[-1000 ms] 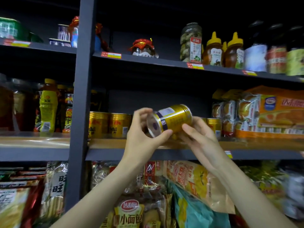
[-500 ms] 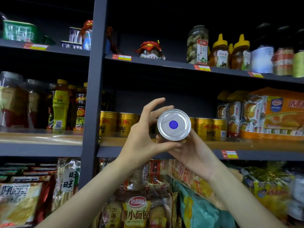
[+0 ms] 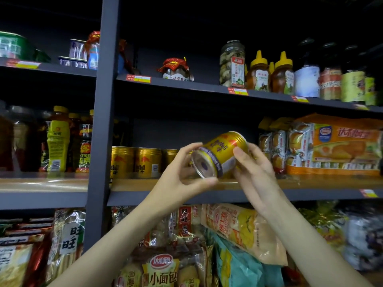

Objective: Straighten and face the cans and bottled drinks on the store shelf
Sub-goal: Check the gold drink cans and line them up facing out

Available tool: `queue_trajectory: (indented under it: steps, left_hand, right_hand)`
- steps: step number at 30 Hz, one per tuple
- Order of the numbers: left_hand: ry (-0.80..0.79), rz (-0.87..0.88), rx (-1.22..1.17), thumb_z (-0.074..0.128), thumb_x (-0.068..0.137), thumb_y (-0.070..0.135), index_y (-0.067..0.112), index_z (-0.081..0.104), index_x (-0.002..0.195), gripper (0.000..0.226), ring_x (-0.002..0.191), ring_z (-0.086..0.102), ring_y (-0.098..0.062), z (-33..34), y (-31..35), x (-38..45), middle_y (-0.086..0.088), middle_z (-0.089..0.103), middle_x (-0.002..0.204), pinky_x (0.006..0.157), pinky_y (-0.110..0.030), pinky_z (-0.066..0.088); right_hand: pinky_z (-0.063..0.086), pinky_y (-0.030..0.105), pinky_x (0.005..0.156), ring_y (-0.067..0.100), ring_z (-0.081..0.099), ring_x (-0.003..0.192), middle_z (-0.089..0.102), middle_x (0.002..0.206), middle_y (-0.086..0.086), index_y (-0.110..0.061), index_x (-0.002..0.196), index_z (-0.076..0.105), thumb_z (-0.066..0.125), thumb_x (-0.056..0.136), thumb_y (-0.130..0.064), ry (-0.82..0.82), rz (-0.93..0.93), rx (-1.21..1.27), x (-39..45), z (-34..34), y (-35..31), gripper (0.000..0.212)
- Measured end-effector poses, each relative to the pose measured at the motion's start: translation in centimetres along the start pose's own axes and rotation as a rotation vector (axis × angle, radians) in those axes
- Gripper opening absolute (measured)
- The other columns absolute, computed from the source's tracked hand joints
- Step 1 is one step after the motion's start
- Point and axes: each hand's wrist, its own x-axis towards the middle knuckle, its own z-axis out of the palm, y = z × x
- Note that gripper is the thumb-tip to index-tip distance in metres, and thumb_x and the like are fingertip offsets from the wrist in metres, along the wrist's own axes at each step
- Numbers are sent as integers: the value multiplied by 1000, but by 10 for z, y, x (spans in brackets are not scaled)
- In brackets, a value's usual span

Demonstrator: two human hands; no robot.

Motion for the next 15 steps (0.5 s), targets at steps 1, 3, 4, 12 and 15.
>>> queue_trajectory:
  steps: [1, 3, 4, 12, 15]
  left_hand:
    - [-11, -82, -78, 75, 72, 38, 33, 42, 129, 66, 108, 61, -9, 0, -2, 1, 5, 58, 122, 89, -28, 52]
    - [-2, -178, -113, 76, 73, 36, 22, 47, 127, 63, 99, 65, -8, 0, -6, 1, 1, 66, 112, 86, -22, 52]
    - [16, -172, -99, 77, 71, 33, 19, 48, 126, 63, 96, 65, -6, 0, -8, 1, 1, 67, 108, 82, -18, 51]
    - [227, 298, 457, 83, 64, 12, 35, 42, 117, 71, 111, 46, 5, 0, -16, 5, 14, 41, 116, 87, -8, 44]
    - [98, 257, 550, 80, 69, 28, 37, 40, 119, 65, 112, 45, 5, -7, -22, 4, 17, 44, 118, 93, -9, 40]
  right_hand:
    - [55, 29, 83, 16, 65, 95, 68, 95, 1, -14, 100, 58, 80, 59, -24, -1, -56, -79, -1, 0, -2, 48]
    - [54, 28, 84, 14, 64, 101, 67, 101, -3, -17, 104, 58, 87, 59, -18, -46, -109, -188, -3, 0, -5, 54]
    - [53, 28, 84, 14, 63, 104, 66, 107, -4, -19, 107, 57, 87, 59, -18, -57, -99, -211, -5, -1, -4, 57]
    - [49, 39, 98, 24, 64, 109, 67, 117, 13, -5, 123, 53, 68, 71, -21, -112, 197, -66, -11, 6, 9, 56]
    - [49, 40, 98, 19, 63, 107, 67, 114, 4, -14, 123, 54, 80, 57, -35, 2, 59, -282, -8, 8, 9, 74]
